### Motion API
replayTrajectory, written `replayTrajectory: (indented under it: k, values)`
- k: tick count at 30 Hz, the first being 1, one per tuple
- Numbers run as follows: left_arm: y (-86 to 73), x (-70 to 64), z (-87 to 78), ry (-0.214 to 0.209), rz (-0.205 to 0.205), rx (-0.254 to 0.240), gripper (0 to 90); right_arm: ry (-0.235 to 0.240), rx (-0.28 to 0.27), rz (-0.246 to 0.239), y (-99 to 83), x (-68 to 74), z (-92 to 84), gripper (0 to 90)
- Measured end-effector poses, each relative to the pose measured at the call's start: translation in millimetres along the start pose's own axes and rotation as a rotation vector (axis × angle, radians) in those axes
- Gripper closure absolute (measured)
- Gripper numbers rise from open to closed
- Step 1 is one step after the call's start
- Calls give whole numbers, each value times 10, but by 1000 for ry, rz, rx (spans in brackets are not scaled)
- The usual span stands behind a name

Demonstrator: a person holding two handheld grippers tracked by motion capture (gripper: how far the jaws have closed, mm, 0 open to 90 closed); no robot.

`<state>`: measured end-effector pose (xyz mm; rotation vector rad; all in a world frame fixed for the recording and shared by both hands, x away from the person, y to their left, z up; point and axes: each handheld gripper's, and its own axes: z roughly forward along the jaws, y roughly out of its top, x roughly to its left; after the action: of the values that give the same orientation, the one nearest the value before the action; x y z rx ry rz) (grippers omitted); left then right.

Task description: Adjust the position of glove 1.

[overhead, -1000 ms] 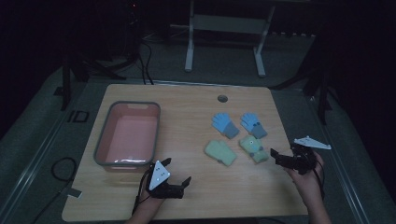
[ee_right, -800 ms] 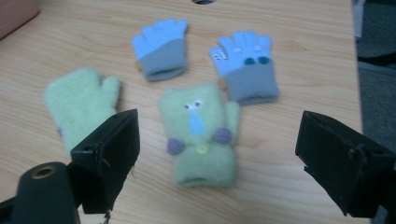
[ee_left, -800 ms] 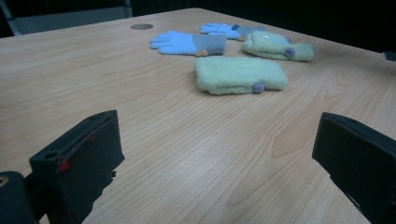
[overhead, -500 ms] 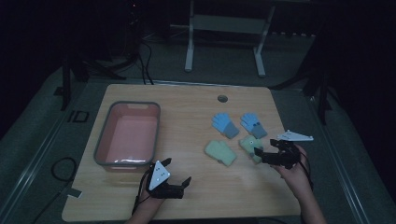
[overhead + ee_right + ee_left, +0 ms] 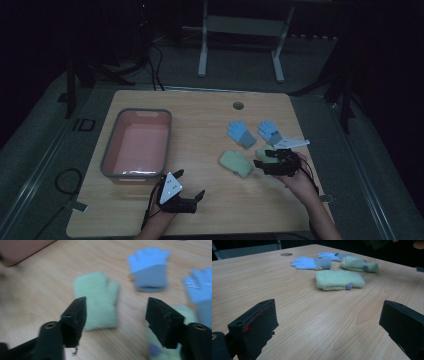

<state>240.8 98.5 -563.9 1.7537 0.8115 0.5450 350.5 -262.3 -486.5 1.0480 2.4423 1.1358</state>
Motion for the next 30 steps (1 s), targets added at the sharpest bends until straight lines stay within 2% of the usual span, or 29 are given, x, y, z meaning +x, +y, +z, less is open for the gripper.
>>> replayTrajectory:
  k: [3, 4, 6, 7, 9, 10, 14, 24, 30]
  values:
    - [-1, -2, -1, -1, 1, 0, 17, 47, 34, -43, 14, 45, 150, 427]
    - [-1, -4, 0, -3, -1, 2, 17, 47, 34, -43, 14, 45, 150, 427]
    - [0, -5, 2, -4, -1, 2, 17, 48, 62, -88, 33, 80, 279, 494]
    - [0, -5, 2, -4, 0, 2, 17, 48, 62, -88, 33, 80, 279, 494]
    - [0, -5, 2, -5, -1, 2, 17, 53, 83, -101, 45, 91, 347, 549]
    - [0, -5, 2, -5, 0, 2, 17, 45, 106, -112, 60, 103, 421, 567]
    - [0, -5, 2, -7, 0, 2, 18, 60, 124, -114, 86, 118, 528, 603]
    - [0, -8, 3, -10, 6, 3, 17, 83, 185, -171, 123, 182, 829, 666]
    - [1, -11, 4, -9, 7, 5, 17, 85, 203, -149, 114, 173, 888, 710]
